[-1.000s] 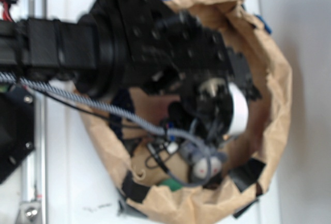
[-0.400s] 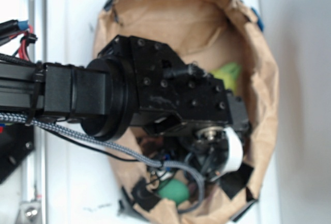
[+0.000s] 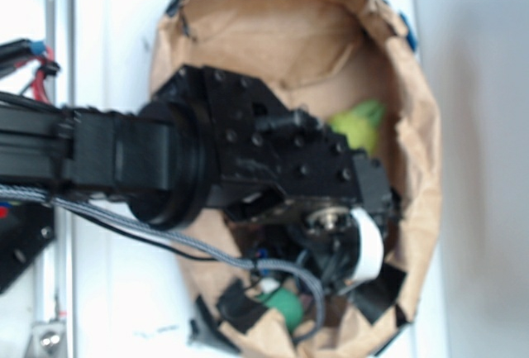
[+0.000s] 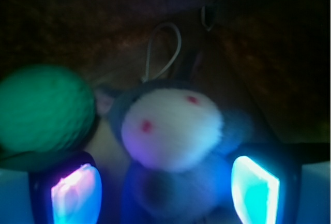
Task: Grab the gray animal.
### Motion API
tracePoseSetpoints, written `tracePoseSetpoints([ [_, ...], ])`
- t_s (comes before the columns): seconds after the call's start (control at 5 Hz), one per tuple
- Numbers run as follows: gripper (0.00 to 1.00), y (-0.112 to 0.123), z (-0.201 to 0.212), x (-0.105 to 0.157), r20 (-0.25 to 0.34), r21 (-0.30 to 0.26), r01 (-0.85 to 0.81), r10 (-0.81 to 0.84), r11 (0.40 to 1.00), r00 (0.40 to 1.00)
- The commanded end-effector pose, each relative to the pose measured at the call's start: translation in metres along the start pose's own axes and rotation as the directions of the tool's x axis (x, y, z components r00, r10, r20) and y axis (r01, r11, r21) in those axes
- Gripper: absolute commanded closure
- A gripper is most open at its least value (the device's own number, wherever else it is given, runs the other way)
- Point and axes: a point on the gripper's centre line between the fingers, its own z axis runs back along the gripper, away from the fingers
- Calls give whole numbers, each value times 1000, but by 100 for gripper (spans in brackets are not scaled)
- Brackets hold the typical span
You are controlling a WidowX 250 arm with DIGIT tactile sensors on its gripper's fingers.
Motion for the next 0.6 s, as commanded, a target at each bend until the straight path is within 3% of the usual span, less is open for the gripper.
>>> tracePoseSetpoints([
  [0.0,40,-4,-23,19,97,-59,66,-60,996,993],
  [0.2,100,-4,-24,18,94,-60,63,-57,996,994],
  [0.4,100,-2,-15,14,97,-58,49,-44,997,994],
])
